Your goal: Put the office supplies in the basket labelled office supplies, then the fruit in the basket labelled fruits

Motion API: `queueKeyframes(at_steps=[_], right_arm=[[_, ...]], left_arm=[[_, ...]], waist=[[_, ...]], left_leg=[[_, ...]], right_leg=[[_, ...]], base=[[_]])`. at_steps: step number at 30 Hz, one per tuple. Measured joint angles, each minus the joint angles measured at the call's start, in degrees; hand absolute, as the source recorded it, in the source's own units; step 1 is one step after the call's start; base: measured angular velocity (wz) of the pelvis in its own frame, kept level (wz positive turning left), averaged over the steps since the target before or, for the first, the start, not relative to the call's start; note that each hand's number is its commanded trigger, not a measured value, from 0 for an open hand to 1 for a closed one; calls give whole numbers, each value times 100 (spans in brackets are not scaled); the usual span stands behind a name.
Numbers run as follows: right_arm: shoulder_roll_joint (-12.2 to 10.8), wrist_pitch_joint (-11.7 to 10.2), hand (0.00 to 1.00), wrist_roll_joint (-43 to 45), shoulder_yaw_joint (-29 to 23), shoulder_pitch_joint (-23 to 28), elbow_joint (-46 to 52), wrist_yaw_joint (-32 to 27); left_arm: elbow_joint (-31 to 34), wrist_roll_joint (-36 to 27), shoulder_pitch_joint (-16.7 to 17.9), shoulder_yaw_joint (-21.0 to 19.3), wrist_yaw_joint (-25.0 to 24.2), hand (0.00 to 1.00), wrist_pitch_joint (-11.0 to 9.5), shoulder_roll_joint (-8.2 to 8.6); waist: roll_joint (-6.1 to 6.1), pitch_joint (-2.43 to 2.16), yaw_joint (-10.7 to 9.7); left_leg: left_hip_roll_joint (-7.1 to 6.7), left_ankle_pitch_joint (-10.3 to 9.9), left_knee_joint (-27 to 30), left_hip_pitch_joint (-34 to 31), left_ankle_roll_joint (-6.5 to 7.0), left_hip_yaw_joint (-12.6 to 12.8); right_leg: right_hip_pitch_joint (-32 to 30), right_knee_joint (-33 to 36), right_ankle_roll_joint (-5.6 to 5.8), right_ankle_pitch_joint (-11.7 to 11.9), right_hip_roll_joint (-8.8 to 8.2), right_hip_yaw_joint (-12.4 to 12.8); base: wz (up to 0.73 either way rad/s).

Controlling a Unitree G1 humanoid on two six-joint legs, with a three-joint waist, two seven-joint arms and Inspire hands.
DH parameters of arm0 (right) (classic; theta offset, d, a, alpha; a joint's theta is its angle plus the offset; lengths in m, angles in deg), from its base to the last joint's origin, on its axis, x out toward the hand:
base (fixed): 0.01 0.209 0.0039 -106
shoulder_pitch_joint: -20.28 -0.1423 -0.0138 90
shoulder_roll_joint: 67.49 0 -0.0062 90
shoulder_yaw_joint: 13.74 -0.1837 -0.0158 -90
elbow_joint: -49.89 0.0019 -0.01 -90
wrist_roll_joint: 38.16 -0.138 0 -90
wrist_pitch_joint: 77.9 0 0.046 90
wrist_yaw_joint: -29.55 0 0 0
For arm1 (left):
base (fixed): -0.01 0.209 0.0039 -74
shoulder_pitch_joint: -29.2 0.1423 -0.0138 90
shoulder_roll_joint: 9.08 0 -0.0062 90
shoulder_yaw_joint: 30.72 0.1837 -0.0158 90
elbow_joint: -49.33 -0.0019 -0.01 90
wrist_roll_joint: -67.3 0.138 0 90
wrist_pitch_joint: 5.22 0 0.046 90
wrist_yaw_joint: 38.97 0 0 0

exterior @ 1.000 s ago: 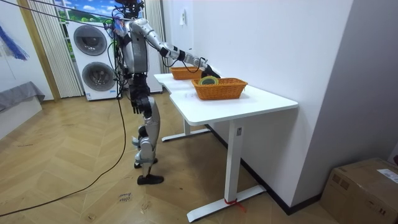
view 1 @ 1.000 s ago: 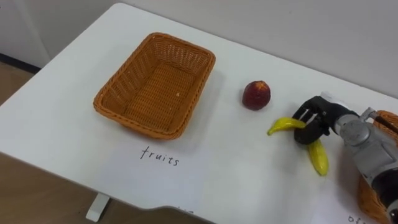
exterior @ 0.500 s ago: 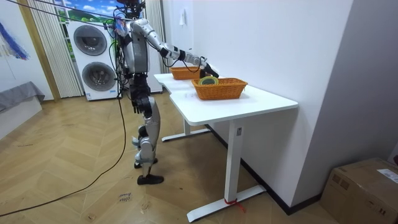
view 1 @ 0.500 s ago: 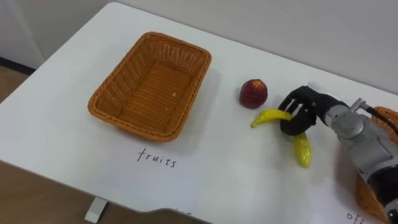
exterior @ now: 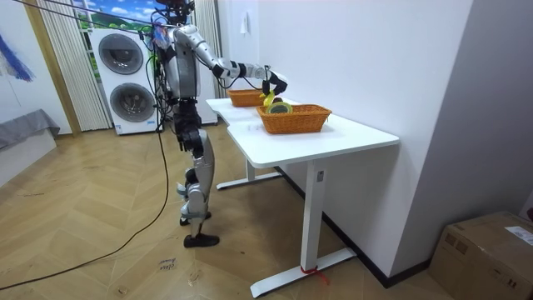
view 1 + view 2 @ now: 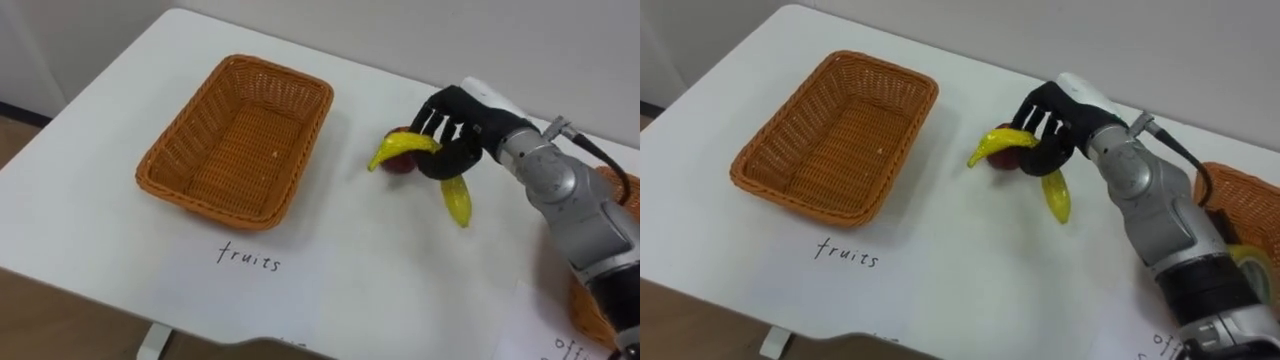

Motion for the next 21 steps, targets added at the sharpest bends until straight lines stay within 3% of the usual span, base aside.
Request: queueKeyframes(at_steps=[7,9,14,21], right_arm=[[16,5,100,221,-106,5,695,102],[19,6,100,287,-236,4,962,125],[20,26,100,248,-479,3,1472,126],[19,54,100,241,-483,3,1691,279]], left_arm=[[-7,-6,50,-140,114,0,-5,128],[-7,-6,48,-218,115,0,-9,158],[-7,-5,50,-240,116,0,-13,162],[-5,-6,54,-241,99,0,-33,166]], waist=[[1,-17,-134],[-22,-42,-213],[-52,-63,-250],[-59,-29,-221]], left_leg=[[-1,1,-36,40,-1,1],[-4,5,-33,38,-1,-10],[-8,9,-4,63,3,-15],[-4,9,-60,199,4,-10]], right_leg=[[44,8,0,0,4,23],[47,7,0,0,5,22],[67,9,0,0,0,21],[160,6,1,-1,3,24]], base=[[0],[2],[0],[-1]])
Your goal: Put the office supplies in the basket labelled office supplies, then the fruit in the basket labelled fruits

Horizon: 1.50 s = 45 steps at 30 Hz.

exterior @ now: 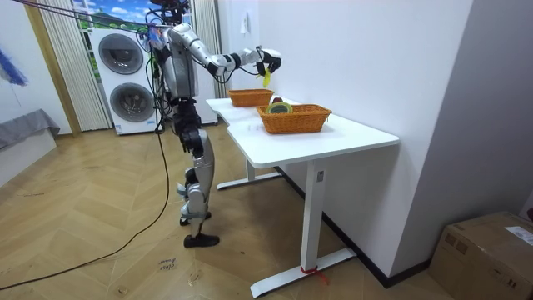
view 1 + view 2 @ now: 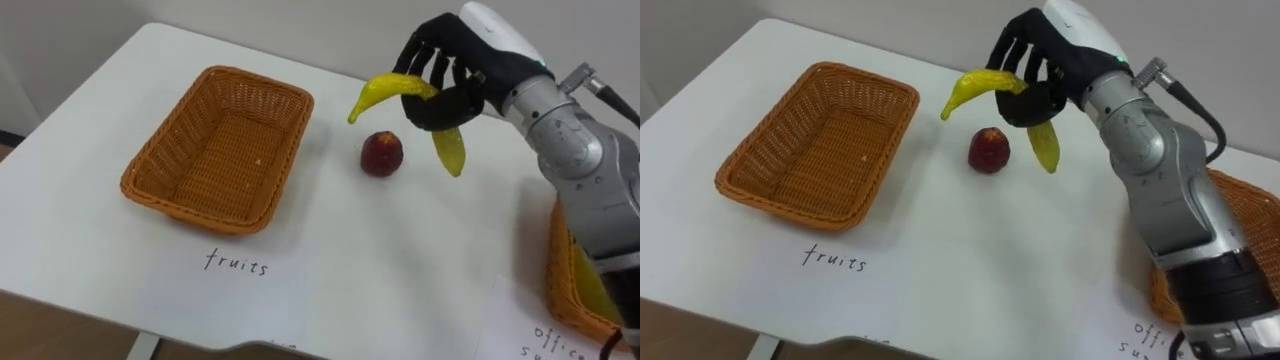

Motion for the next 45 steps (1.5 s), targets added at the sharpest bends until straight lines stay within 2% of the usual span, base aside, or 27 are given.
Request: queueKeyframes(at_steps=[6,10,13,17,22,26,35,40,42,45], right_arm=[[-9,113,100,7,1,-1,231,141],[-20,112,100,16,4,-18,476,144],[-30,114,100,105,26,-19,519,148],[-32,238,100,173,328,-86,518,201],[-50,239,100,117,724,-87,481,226],[-65,243,100,-67,887,-87,429,231],[-94,312,100,-177,1074,-124,200,246],[-466,449,100,264,1133,-163,200,251],[-593,477,100,401,1317,-262,201,252],[-637,478,100,475,1488,-391,174,253]], left_arm=[[2,8,32,-2,-1,0,-1,13],[14,10,43,-1,2,0,0,10],[13,9,51,14,-24,0,1,10],[11,8,68,20,-32,0,7,-14],[12,2,55,23,23,0,3,-81],[12,3,72,29,94,0,5,-61],[14,5,61,25,142,0,41,-41],[11,15,49,65,142,0,79,-22],[8,15,32,114,139,0,86,-30],[-8,18,-40,127,132,0,85,-36]], waist=[[-47,23,130],[-94,26,174],[-129,33,282],[-141,42,466],[-221,116,623],[-244,112,766],[-242,114,937],[-242,113,950],[-255,103,967],[-261,104,1084]], left_leg=[[-2,0,-53,20,0,-1],[-2,1,-47,-16,-1,-47],[-2,2,-16,-13,-2,-58],[-3,1,-47,9,-1,-83],[-7,1,-78,-11,-2,-140],[-20,2,-59,-8,1,-153],[-17,3,-77,-14,3,-175],[-15,4,-96,-16,2,-166],[-18,5,-91,-63,1,-187],[-19,7,-41,-90,-2,-223]], right_leg=[[8,3,0,0,4,9],[-1,0,1,0,6,-40],[8,2,1,0,4,-51],[13,1,2,-1,2,-66],[27,0,14,-9,2,-75],[27,-1,14,-9,-4,-74],[44,-8,19,-12,-6,-132],[42,-9,20,-12,-3,-157],[0,-8,21,-13,-4,-169],[-13,-11,21,-13,-3,-211]], base=[[-2],[7],[3],[1],[6],[4],[1],[0],[0],[4]])
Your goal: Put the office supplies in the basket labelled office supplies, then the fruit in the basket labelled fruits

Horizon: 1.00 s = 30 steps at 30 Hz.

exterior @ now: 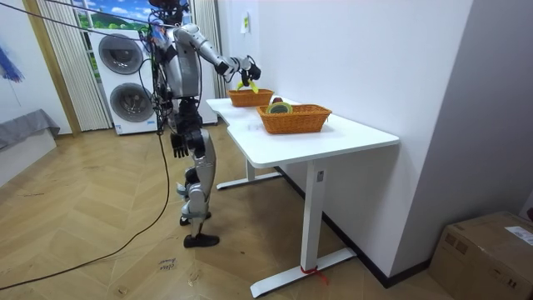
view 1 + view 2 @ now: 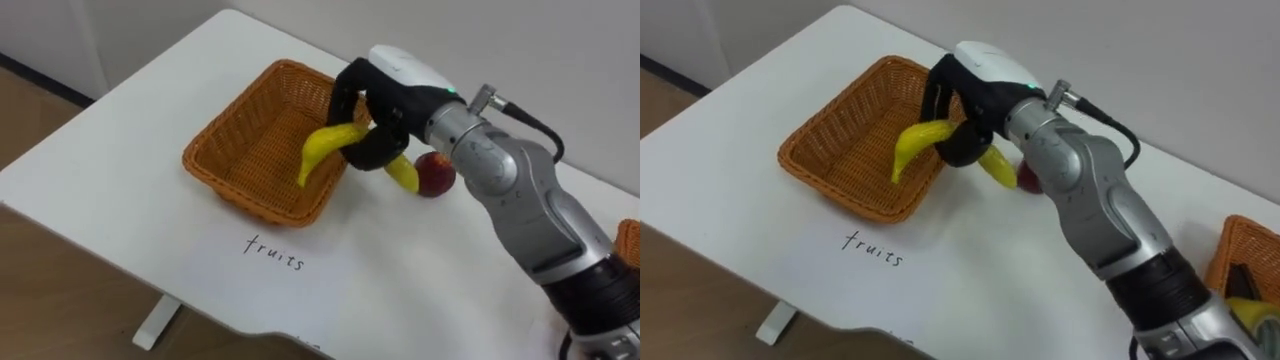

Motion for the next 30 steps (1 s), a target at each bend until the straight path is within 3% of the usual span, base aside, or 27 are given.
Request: queueKeyframes(at_steps=[12,20,24,26,27,28,29,30], right_arm=[[-527,-138,100,39,27,-175,-47,7],[-557,-38,100,433,191,-228,-32,218],[-554,24,100,457,413,-296,-32,275],[-553,33,60,456,478,-296,-32,276],[-553,38,51,456,480,-296,-32,276],[-553,43,18,456,480,-296,-32,275],[-554,55,0,456,480,-296,-32,275],[-553,63,0,456,480,-296,-32,275]], left_arm=[[-386,-13,-195,4,-17,0,-47,5],[-370,-6,-220,11,-49,0,-40,-12],[-370,-12,-246,9,16,0,-34,-32],[-371,-12,-245,8,35,0,-33,-37],[-371,-12,-245,9,69,0,-33,-36],[-371,-12,-254,9,84,0,-33,-35],[-370,-13,-265,8,106,0,-33,-37],[-370,-12,-265,8,113,0,-33,-39]], waist=[[14,10,36],[10,7,126],[-53,-38,216],[-83,-46,250],[-98,-45,279],[-102,-45,290],[-106,-44,306],[-107,-43,310]], left_leg=[[-7,1,12,-18,0,-91],[-8,0,-17,-34,-1,-81],[-7,1,-9,-37,-2,-83],[-7,1,-8,-25,-1,-87],[-8,1,-8,-23,-1,-89],[-8,1,-8,-22,-1,-91],[-9,1,-8,-20,-1,-94],[-9,1,-8,-21,-1,-94]], right_leg=[[10,0,12,-8,4,100],[-16,-1,14,-10,8,116],[-26,-1,14,-10,8,115],[-12,-1,14,-10,7,114],[-7,-1,14,-10,5,115],[-5,-1,14,-10,5,115],[0,-1,14,-10,4,114],[1,-1,14,-10,3,114]], base=[[3],[0],[0],[0],[0],[0],[0],[0]])
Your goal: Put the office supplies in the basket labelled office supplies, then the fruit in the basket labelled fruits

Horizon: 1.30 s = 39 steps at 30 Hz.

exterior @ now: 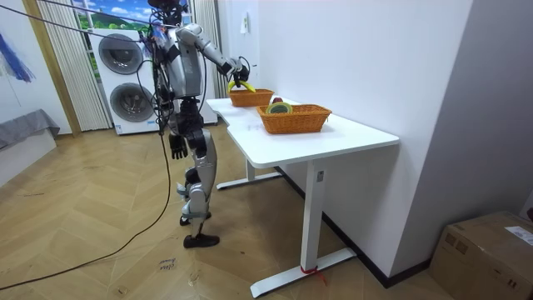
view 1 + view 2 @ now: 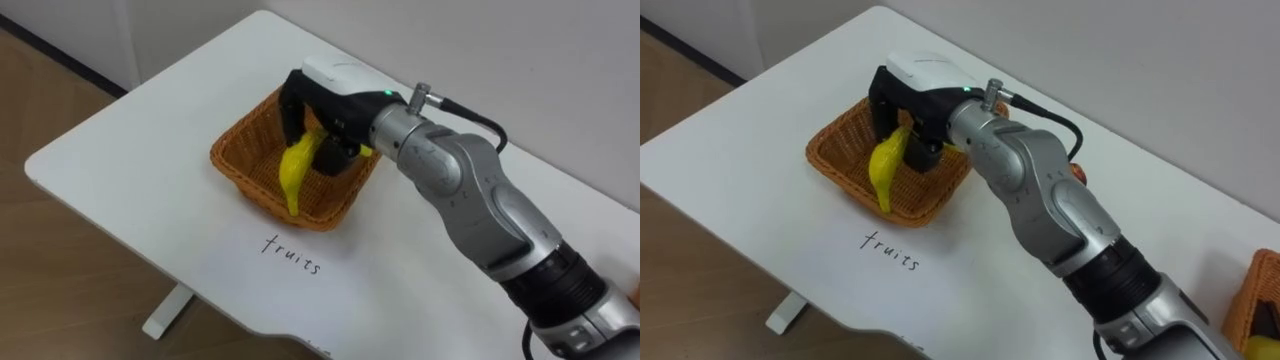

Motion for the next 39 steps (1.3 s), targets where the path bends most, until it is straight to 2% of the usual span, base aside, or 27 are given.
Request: queueKeyframes(at_steps=[5,7,9,10,39], right_arm=[[0,13,0,-3,0,0,-105,0],[0,15,0,-3,0,0,-142,3],[0,12,0,-2,0,0,-142,9],[0,12,0,-2,0,0,-142,12],[0,-83,0,-2,0,0,-142,16]], left_arm=[[-3,0,22,9,36,0,-2,-4],[-3,0,22,9,82,0,-4,-4],[-2,0,19,11,116,0,-6,-23],[-2,0,19,12,117,0,-6,-26],[-2,-4,17,232,283,0,-14,-61]], waist=[[2,7,-1],[-5,34,-1],[-31,88,-3],[-34,92,-3],[-1,116,-29]], left_leg=[[0,0,-2,11,-1,4],[-1,0,-11,6,-1,5],[-1,3,-9,-2,-5,6],[-1,3,-8,-5,-6,6],[-1,3,2,1,-5,0]], right_leg=[[22,2,0,0,1,4],[22,3,0,0,1,7],[17,2,0,0,2,10],[14,2,0,0,2,11],[6,-2,0,0,4,20]], base=[[0],[0],[0],[0],[0]])
